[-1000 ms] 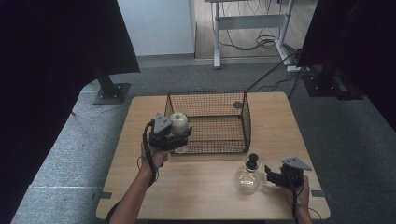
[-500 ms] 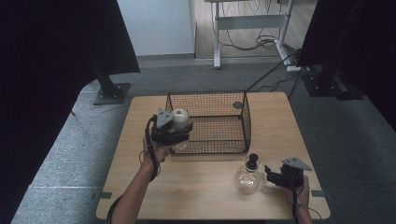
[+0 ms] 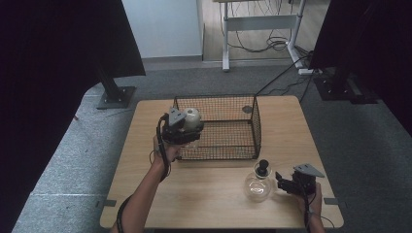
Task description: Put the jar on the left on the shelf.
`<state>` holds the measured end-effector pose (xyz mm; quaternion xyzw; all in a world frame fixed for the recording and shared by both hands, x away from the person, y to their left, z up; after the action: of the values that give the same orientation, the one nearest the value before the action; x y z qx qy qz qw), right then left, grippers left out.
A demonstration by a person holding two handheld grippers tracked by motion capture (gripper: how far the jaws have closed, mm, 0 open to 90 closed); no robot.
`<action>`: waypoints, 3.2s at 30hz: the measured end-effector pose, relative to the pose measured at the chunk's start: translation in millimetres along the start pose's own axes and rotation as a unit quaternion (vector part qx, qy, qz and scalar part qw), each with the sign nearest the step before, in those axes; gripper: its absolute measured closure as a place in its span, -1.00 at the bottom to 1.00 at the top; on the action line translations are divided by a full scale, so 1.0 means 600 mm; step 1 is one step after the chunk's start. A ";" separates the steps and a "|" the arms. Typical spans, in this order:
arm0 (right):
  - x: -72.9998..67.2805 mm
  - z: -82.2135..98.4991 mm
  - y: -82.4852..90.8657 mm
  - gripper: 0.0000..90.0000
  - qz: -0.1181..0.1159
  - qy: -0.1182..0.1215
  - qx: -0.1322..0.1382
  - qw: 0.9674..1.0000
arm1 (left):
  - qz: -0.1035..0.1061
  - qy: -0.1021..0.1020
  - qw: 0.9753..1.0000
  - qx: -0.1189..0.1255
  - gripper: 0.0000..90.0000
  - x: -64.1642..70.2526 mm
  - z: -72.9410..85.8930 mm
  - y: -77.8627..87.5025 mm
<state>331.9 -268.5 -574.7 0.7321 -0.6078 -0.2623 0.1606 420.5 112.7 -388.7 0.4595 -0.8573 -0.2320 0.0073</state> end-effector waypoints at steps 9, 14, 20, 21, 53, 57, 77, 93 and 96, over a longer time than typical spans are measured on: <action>0.000 0.000 0.000 -0.75 0.000 0.000 0.000 1.000 | -0.002 0.005 1.000 -0.006 -0.39 -0.005 -0.001 -0.024; 0.000 0.000 0.000 -0.75 0.000 0.001 0.000 1.000 | -0.006 0.005 1.000 -0.010 -0.39 -0.008 0.000 -0.036; 0.000 0.000 0.000 -0.75 0.000 0.000 0.000 1.000 | -0.007 0.006 1.000 -0.016 -0.39 -0.010 0.002 -0.049; 0.000 0.000 0.000 -0.75 0.000 0.000 0.000 1.000 | -0.008 0.006 1.000 -0.017 -0.39 -0.010 0.002 -0.052; 0.000 0.000 0.000 -0.75 0.001 0.001 0.000 1.000 | -0.017 0.018 0.997 -0.077 -0.39 0.001 0.056 -0.126; -0.001 0.000 0.000 -0.75 0.001 0.001 -0.001 1.000 | -0.019 0.019 0.996 -0.085 -0.39 0.002 0.065 -0.133; -0.002 0.000 0.000 -0.75 0.002 0.003 -0.001 1.000 | -0.019 0.030 0.993 -0.113 -0.39 0.004 0.088 -0.151; -0.002 0.000 0.000 -0.75 0.002 0.005 -0.001 1.000 | -0.014 0.037 0.991 -0.128 -0.40 0.008 0.092 -0.157; -0.002 0.001 0.000 -0.75 0.002 0.006 -0.002 1.000 | -0.018 0.048 0.990 -0.134 -0.40 0.005 0.092 -0.156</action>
<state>331.7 -267.2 -574.9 0.7321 -0.6078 -0.2587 0.1663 479.9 87.8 -476.4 0.4802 -0.8087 -0.3228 0.1056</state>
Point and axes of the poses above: each handheld gripper's, and its own axes: y roughly backward along the jaws, z roughly out of its underside, x roughly to its right, the point moved 3 cm from there along -y, roughly forward along the jaws, and after that the axes turned 10 degrees about -y, right-handed, at the moved point
